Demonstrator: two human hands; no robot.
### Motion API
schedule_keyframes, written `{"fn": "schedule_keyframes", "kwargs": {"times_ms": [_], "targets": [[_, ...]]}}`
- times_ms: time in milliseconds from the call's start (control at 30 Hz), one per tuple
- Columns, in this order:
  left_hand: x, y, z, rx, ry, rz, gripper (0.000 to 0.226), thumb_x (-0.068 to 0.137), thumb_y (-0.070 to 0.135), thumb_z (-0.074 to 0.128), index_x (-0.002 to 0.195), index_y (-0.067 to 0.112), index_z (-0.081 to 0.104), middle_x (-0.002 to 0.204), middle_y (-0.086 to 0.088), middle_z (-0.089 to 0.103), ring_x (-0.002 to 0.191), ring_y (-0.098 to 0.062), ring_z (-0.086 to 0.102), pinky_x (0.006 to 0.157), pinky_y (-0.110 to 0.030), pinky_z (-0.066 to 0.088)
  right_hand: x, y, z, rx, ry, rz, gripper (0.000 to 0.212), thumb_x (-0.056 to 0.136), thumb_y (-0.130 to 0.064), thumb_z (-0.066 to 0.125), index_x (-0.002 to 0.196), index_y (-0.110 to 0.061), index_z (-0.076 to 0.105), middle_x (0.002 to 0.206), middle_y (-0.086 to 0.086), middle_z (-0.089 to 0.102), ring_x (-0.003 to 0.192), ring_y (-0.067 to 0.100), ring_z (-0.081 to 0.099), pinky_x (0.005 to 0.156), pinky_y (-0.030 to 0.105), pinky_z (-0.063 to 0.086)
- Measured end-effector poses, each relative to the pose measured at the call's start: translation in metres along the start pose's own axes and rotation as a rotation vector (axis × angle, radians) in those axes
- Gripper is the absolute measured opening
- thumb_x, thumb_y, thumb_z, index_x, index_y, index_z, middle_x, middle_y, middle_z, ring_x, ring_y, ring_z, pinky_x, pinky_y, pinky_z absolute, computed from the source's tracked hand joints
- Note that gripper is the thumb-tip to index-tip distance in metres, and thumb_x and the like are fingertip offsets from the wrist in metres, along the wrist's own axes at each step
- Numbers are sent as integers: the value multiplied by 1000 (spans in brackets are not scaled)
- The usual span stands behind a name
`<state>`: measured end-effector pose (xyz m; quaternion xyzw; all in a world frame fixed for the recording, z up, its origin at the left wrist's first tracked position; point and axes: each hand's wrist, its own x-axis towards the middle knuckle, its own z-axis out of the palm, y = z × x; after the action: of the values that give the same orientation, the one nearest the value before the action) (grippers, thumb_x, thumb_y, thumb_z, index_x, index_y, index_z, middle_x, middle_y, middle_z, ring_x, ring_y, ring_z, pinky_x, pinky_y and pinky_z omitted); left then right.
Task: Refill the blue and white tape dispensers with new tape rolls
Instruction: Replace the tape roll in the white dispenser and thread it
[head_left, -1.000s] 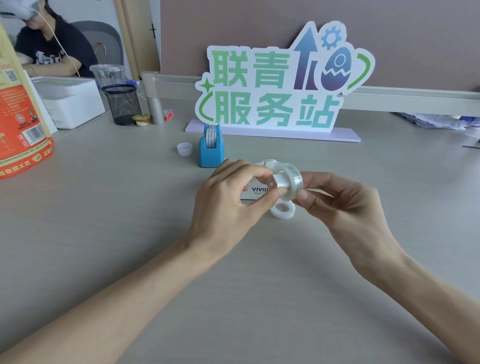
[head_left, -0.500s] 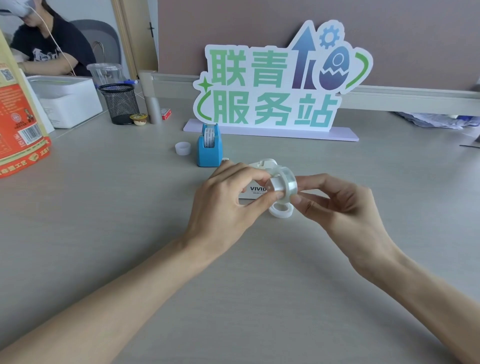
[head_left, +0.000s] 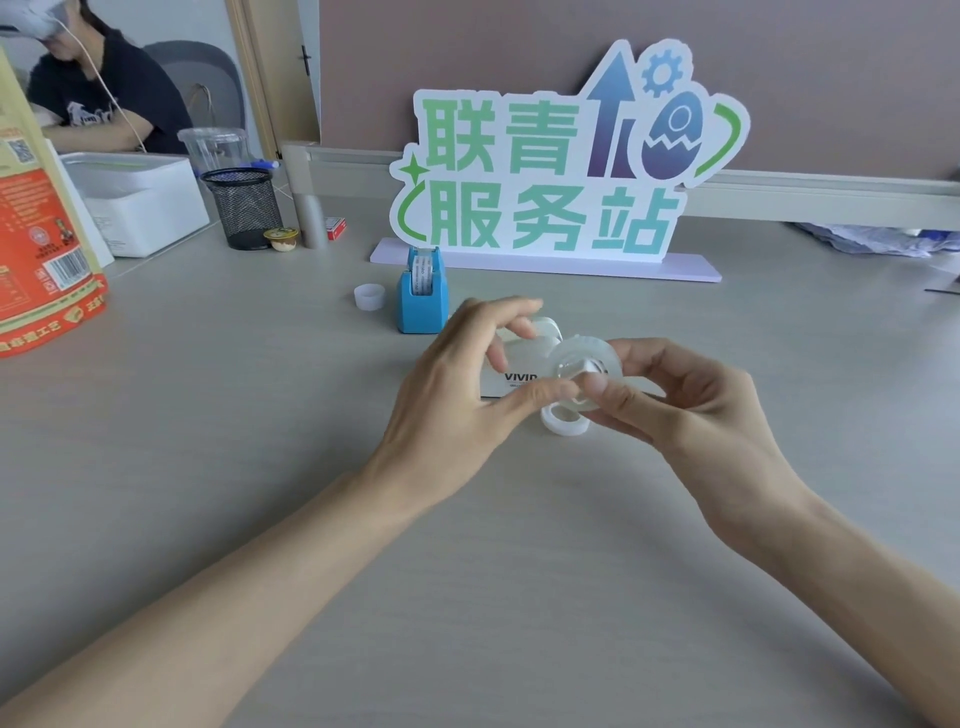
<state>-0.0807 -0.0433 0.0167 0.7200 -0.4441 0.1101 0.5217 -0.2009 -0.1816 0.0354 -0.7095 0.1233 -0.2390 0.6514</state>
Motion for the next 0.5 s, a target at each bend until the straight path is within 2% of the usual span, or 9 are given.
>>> {"fn": "schedule_keyframes", "kwargs": {"times_ms": [100,167,233,367,500], "targets": [[1,2,-1,-170,-155,-131,40,77,44,67,113,27,63,103,17,65,84,-6,56,57,-6,41,0,2,-1,-13,-27,-22,27,73,-22,76,95,-8,73,102,7,76,91,25,75,92,41,57],[1,3,-1,-207,-205,-144,31,77,47,63,97,23,68,95,17,66,83,-7,57,54,-4,40,0,3,-1,-22,-44,-33,23,77,-17,74,97,-8,72,103,6,76,91,21,75,92,36,57],[0,4,0,-214,-208,-131,28,78,46,62,89,21,66,88,15,65,83,-7,57,54,-4,40,1,4,-2,-39,-61,-47,22,80,-15,73,101,-9,72,104,3,77,94,17,75,91,31,57],[0,3,-2,-188,-213,-118,19,85,37,63,90,19,64,86,20,63,82,0,56,55,-3,40,2,3,-3,-57,-116,-64,29,76,-17,73,105,-11,72,105,1,77,98,13,73,83,22,57],[-1,3,0,-97,-215,-97,24,87,42,59,93,20,62,86,28,59,77,3,54,56,-7,42,2,4,-3,-51,-85,-79,29,71,-16,75,100,-13,72,100,2,78,91,14,75,72,18,55]]}}
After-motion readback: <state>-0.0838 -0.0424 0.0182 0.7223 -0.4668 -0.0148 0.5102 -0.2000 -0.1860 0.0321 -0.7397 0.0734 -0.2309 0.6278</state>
